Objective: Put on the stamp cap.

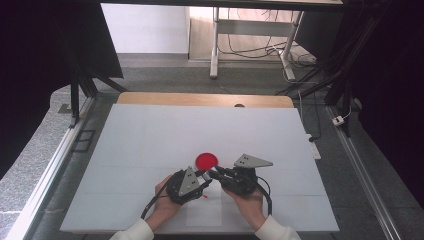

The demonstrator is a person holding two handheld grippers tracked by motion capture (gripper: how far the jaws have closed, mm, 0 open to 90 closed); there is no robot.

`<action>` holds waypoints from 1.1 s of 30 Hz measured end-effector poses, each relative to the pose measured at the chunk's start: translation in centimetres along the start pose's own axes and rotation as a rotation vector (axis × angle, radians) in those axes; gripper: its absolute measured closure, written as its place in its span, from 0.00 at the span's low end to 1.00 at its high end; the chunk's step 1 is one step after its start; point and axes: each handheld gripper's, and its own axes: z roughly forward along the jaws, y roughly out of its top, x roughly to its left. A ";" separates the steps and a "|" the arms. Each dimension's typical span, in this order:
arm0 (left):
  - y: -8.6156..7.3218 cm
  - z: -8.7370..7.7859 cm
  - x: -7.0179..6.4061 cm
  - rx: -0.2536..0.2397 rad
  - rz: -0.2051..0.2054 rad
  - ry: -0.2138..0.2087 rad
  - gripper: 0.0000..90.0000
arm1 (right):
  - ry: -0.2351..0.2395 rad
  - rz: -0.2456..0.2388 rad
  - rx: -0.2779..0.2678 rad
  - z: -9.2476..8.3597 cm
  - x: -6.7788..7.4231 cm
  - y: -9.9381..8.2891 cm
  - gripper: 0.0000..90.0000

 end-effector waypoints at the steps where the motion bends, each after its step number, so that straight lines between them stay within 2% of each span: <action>1: 0.0 0.0 0.0 0.003 -0.001 -0.002 0.68 | 0.000 -0.008 0.002 0.1 0.0 -0.1 0.84; 6: -0.2 0.1 0.4 0.021 -0.024 -0.020 0.61 | -0.010 -0.035 0.007 0.3 0.1 -0.2 0.84; 15: -0.4 0.0 0.8 0.052 -0.061 -0.070 0.51 | -0.020 -0.049 0.002 0.1 -0.1 -0.2 0.84; 20: -0.6 -0.3 1.0 0.063 -0.079 -0.077 0.46 | -0.026 -0.061 0.000 0.0 -0.3 -0.1 0.84; 27: -1.2 -1.5 1.9 0.084 -0.106 -0.105 0.42 | -0.037 -0.070 -0.004 -0.3 -0.7 0.0 0.84; 33: -2.1 -3.4 2.9 0.092 -0.136 -0.106 0.41 | -0.050 -0.088 -0.001 -0.4 -1.0 0.1 0.84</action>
